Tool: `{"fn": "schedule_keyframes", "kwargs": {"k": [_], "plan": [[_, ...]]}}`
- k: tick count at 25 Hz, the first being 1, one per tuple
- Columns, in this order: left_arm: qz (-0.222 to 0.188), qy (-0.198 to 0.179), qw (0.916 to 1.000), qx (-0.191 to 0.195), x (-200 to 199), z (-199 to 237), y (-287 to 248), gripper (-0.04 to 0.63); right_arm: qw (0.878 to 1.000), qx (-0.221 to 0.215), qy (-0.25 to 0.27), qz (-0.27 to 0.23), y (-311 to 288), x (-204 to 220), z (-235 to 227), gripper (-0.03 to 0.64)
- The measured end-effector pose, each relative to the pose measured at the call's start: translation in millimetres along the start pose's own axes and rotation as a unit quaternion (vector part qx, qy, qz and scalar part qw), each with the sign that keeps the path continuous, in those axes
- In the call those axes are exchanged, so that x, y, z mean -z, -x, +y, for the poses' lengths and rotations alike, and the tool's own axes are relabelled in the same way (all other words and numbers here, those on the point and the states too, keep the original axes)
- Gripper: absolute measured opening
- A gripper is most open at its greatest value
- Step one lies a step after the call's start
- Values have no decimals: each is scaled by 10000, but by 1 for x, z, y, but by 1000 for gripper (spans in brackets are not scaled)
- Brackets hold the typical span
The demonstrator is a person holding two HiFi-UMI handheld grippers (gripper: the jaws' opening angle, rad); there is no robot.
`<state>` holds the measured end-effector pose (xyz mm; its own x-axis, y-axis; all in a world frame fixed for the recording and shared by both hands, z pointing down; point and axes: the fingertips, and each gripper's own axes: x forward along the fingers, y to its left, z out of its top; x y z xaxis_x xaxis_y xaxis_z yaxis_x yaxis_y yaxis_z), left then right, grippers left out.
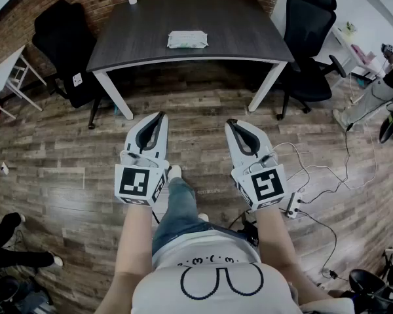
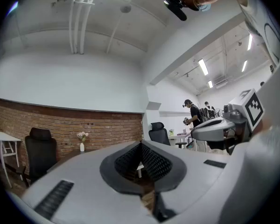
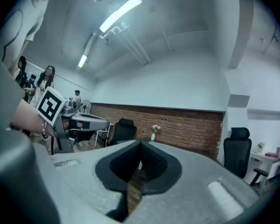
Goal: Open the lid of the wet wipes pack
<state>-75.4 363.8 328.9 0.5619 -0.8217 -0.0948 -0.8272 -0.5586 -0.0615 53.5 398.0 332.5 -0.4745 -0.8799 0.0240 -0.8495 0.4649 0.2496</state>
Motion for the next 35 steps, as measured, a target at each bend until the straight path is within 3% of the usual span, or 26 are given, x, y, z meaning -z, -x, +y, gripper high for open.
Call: {"fn": "schedule_keyframes", "kwargs": {"k": [9,19,27,35], "plan": [[62,26,10000,13,23,38,-64,-2,10000,14,-39,16,-61,19,-38,-5],[172,223,9996,-60,53,141,-196,-2,9996,-165,-29,210,-217,38,-110,-5],[530,368,9977,218,80,218,-302,-2,9991,-293,33,303,-345,44,-162,-5],[784,612,9941,438,110,254,-370,-2,9982,-352,-8,492,-416,67,-196,-5]]}}
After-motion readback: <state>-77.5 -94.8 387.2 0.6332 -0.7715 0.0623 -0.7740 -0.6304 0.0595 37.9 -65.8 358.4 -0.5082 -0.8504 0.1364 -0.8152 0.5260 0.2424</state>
